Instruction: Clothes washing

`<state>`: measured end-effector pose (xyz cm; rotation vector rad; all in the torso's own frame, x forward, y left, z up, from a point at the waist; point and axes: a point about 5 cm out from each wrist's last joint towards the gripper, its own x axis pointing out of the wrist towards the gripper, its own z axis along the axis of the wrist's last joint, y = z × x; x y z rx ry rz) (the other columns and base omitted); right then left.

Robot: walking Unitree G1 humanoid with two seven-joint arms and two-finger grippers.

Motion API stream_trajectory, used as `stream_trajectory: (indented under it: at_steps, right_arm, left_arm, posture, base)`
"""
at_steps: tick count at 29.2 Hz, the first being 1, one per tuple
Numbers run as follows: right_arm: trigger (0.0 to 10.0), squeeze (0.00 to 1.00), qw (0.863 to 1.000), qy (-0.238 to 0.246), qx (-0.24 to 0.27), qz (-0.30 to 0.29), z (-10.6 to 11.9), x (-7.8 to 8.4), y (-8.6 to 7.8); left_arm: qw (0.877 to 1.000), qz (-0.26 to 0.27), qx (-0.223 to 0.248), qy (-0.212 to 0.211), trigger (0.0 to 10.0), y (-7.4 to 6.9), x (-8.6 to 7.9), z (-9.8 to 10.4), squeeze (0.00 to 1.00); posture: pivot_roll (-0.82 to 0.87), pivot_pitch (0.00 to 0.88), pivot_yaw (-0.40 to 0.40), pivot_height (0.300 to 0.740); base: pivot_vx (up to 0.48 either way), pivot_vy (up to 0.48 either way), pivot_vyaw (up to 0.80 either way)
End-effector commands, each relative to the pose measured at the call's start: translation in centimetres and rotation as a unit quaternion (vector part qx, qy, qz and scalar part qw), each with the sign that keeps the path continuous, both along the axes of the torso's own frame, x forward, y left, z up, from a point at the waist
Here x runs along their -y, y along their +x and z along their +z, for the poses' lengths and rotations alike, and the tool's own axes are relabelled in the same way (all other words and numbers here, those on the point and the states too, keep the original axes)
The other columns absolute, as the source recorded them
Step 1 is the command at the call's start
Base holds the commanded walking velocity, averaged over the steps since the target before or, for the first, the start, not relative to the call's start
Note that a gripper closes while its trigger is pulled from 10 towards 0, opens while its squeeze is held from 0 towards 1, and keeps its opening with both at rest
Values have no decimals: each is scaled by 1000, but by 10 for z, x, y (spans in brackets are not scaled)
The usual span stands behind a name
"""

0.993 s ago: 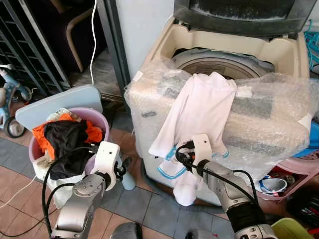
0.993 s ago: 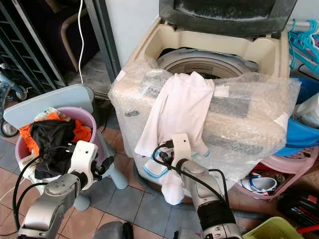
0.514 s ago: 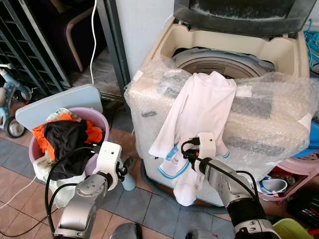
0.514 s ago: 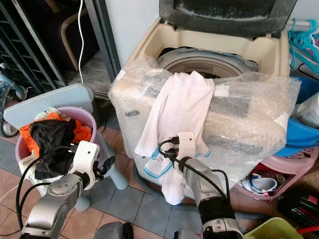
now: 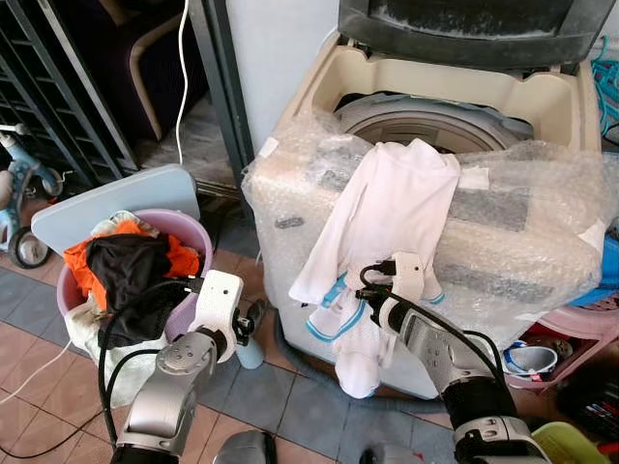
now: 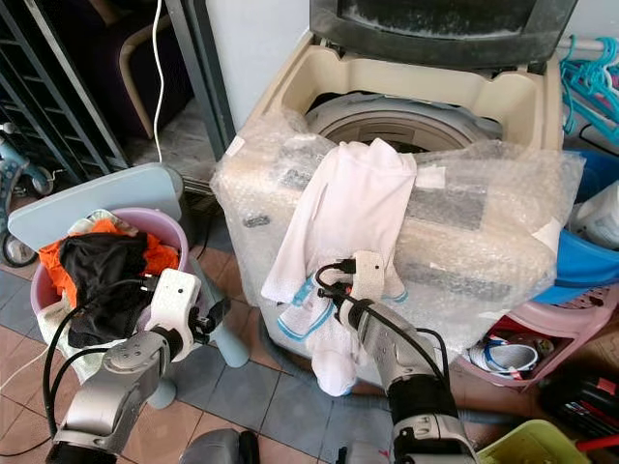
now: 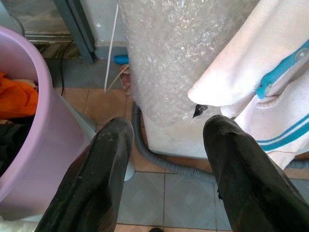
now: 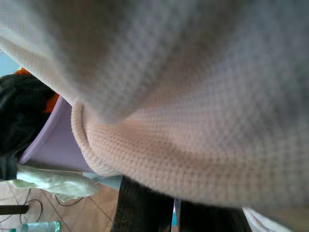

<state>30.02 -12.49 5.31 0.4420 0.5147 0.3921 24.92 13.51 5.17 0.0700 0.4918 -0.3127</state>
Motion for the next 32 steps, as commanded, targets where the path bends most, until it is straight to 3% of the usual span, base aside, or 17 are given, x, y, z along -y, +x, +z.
stream_trajectory:
  at_steps: [1,7,9,10,13,14,16,19,22,24,26,27,28,29,30,31,32]
  right_arm:
    - [0,0,995,52,85,14,41,-1,13]
    - [0,0,963,126,230,66,130,20,29]
    - [0,0,957,126,251,69,143,23,33]
    - [0,0,946,125,288,78,167,27,38]
    - [0,0,932,112,334,81,201,32,48]
    - [0,0,932,112,334,81,201,32,48]
    - [0,0,915,91,387,72,244,37,60]
    - [0,0,909,77,406,61,259,39,65]
    - [0,0,903,-28,424,-63,291,57,96]
    - [0,0,899,-63,422,-99,295,63,101]
    - [0,0,887,-144,415,-141,296,70,107]
    - [0,0,887,-144,415,-141,296,70,107]
    - [3686,0,880,-190,404,-163,294,75,110]
    - [10000,133,861,-315,356,-183,273,84,116]
    - [10000,133,851,-353,341,-187,266,87,117]
    - [10000,133,851,-353,341,-187,266,87,117]
    - [10000,1000,843,-384,324,-190,258,91,118]
  left_arm:
    - [1000,5,1,7,10000,1,-2,-1,0]
    - [1000,2,0,4,10000,3,0,-2,0]
    - [1000,1,0,4,10000,4,0,-2,0]
    - [1000,-1,1,4,10000,5,1,-2,0]
    - [1000,-2,2,4,10000,6,1,-2,0]
    - [1000,-2,2,4,10000,6,1,-2,0]
    - [1000,-2,2,4,10000,7,2,-2,0]
    - [1000,-2,3,4,10000,8,2,-3,0]
    - [1000,0,6,5,10000,9,2,-2,0]
    - [1000,0,6,5,10000,9,2,-2,0]
    - [1000,0,8,6,10000,10,2,-2,0]
    - [1000,0,8,6,10000,10,2,-2,0]
    - [1000,1,9,7,10000,9,3,-2,0]
    - [1000,1,10,8,10000,9,3,-2,0]
    - [1000,1,10,8,10000,9,4,-2,0]
    - [1000,1,10,8,10000,9,4,-2,0]
    - [1000,2,10,7,10000,9,4,-2,0]
  posture:
    - [-53,34,49,740]
    - [-66,31,51,740]
    - [-66,31,51,740]
    - [-70,30,53,740]
    - [-70,27,51,740]
    - [-70,27,51,740]
    - [-69,25,50,740]
    - [-66,24,48,740]
    - [-62,25,47,740]
    - [-62,25,47,740]
    - [-59,25,43,740]
    - [-59,25,43,740]
    - [-58,25,41,740]
    - [-55,28,39,740]
    - [-55,28,39,740]
    - [-55,28,39,740]
    - [-57,29,39,740]
  base:
    - [0,0,0]
    - [0,0,0]
    - [0,0,0]
    - [0,0,0]
    - [0,0,0]
    - [0,0,0]
    - [0,0,0]
    - [0,0,0]
    - [0,0,0]
    - [0,0,0]
    - [0,0,0]
    - [0,0,0]
    - [0,0,0]
    - [0,0,0]
    - [0,0,0]
    - [0,0,0]
    - [0,0,0]
